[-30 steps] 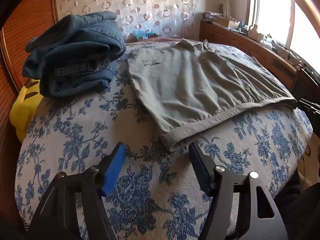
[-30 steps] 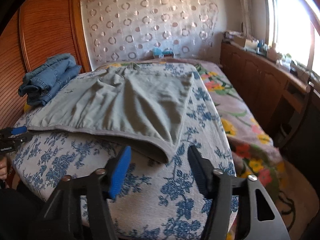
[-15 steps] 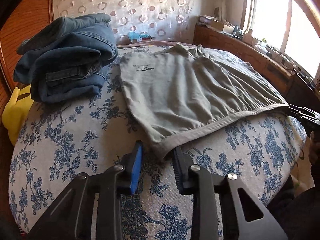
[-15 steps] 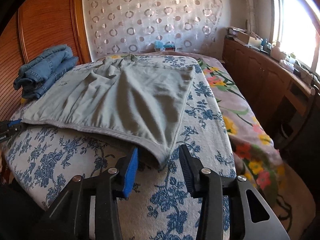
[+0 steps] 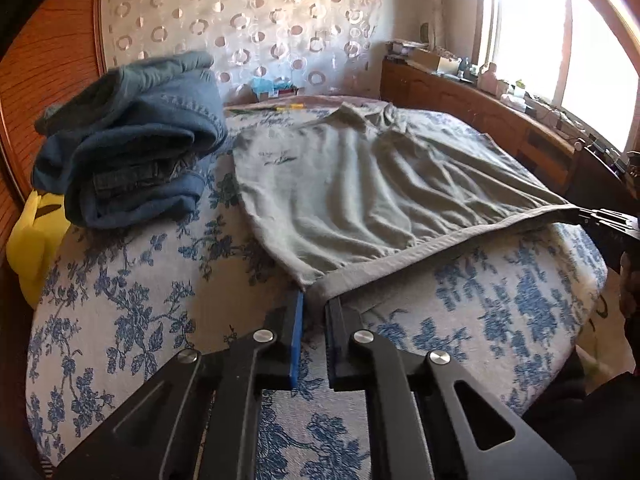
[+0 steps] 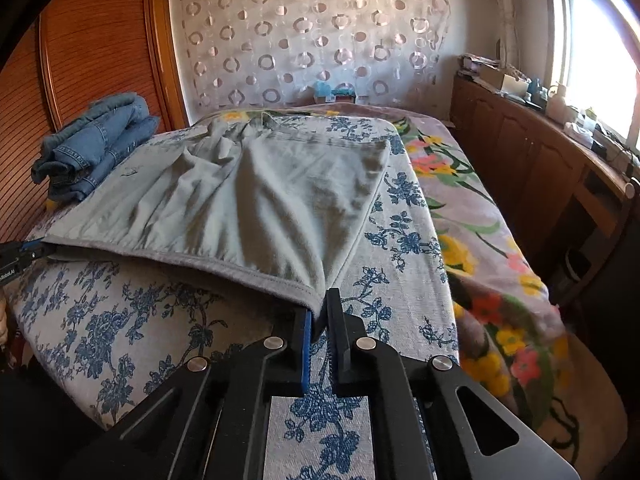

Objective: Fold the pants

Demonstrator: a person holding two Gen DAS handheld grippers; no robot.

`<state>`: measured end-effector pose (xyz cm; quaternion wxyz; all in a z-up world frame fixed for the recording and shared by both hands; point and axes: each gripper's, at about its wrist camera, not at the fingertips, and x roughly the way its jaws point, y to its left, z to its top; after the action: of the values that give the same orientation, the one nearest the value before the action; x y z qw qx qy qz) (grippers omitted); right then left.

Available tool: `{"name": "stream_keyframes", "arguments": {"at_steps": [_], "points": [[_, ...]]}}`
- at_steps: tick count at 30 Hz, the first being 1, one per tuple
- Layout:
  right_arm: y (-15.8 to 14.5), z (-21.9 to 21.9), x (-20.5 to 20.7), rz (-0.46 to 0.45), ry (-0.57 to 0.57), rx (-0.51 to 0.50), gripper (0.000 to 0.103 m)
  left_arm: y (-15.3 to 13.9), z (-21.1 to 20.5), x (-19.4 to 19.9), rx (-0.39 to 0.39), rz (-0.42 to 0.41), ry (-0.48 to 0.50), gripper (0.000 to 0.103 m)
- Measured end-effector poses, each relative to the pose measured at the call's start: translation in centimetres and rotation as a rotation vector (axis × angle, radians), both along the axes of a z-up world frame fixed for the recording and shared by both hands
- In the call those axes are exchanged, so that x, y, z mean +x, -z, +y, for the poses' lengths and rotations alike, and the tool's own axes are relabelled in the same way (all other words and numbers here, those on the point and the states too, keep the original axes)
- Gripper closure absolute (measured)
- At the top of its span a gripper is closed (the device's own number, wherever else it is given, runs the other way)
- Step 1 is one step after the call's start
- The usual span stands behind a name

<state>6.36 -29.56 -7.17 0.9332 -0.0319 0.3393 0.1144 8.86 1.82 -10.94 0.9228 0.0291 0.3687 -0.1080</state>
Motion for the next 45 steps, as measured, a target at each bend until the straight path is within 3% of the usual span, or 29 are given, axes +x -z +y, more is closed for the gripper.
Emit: {"name": "stream_keyframes", "arguments": {"at_steps": [16,26,32,37,41,45], "points": [[-1.2,-2.1,-2.1,-0.048,-0.026,-0.009,0.098,-2.7,0.3,-3.0,-0.042,-0.039,0.047,0.093],[1.6,-1.9,-1.2,0.06,-0.019,-0.017,0.098,-1.3,0.3,-3.1,-0.028,0.01,0.052,0.093],[0.6,-1.4,-0.4,0.046,-0.006,-0.019,0.083,-1.4,0.4,-3.0,-0.022,0.008,0.051,0.093],[-0.8,-1.4,-2.1,0.009,-0.031,-0.004,0.076,-1.1,0.3,-3.0,-0.021,0.016,0.048,0.093],[-1.4,-1.2,-2.8,-0.026,-0.039,0.002,0.066,-1.1,0.2,-3.0,-0.02,0.014,0.049,0.093],[-0.4,-1.0,-2.3,-0.024,-0.02,0.004,0.065,-2.0,-0.6,-2.1,-0.01,-0.007,0.064,0.093]]}}
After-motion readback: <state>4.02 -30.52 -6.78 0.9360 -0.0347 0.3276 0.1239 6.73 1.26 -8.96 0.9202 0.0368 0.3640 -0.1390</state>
